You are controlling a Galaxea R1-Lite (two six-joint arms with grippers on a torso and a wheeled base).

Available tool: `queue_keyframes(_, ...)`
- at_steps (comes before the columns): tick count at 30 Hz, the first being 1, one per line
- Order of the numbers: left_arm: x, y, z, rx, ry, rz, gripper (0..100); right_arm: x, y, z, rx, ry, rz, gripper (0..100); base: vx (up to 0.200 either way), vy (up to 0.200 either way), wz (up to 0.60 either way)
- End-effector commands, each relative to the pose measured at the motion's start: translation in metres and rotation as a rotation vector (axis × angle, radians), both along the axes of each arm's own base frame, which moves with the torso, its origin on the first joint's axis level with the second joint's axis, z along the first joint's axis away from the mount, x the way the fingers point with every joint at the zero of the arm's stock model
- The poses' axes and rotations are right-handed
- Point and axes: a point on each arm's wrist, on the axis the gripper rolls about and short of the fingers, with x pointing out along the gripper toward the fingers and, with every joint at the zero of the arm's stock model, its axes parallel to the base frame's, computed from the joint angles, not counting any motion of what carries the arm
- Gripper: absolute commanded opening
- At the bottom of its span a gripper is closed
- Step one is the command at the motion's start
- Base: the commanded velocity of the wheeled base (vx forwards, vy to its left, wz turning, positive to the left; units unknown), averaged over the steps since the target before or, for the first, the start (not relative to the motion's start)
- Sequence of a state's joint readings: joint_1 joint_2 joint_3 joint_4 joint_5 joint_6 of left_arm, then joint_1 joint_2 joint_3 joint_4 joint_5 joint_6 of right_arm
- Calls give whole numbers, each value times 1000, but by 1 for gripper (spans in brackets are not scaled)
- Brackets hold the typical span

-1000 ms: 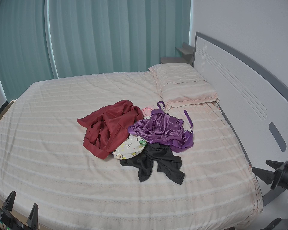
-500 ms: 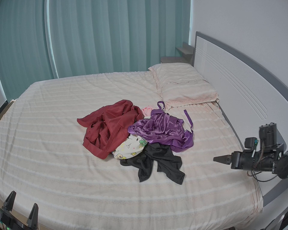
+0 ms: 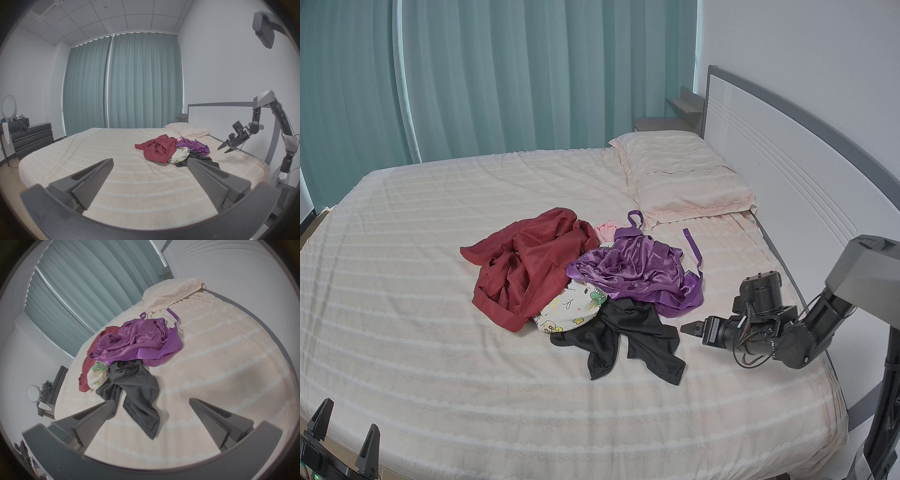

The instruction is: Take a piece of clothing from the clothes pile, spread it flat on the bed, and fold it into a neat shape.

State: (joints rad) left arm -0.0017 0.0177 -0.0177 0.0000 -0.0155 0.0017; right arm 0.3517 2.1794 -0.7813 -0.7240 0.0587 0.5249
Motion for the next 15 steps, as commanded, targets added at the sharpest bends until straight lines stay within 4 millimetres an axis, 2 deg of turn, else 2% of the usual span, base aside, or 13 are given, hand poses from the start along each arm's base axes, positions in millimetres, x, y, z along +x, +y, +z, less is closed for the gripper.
queue_keyframes(1,0,0,-5,0,-2,0,100,27,22,-52,-47,41,-22,100,0,0,0)
queue_keyframes(5,0,0,-5,0,-2,0,100,34,29,-54,-49,27,-28,100,0,0,0)
queue_keyframes(15,0,0,-5,0,-2,0,100,33,51,-71,-66,53,18,100,0,0,0)
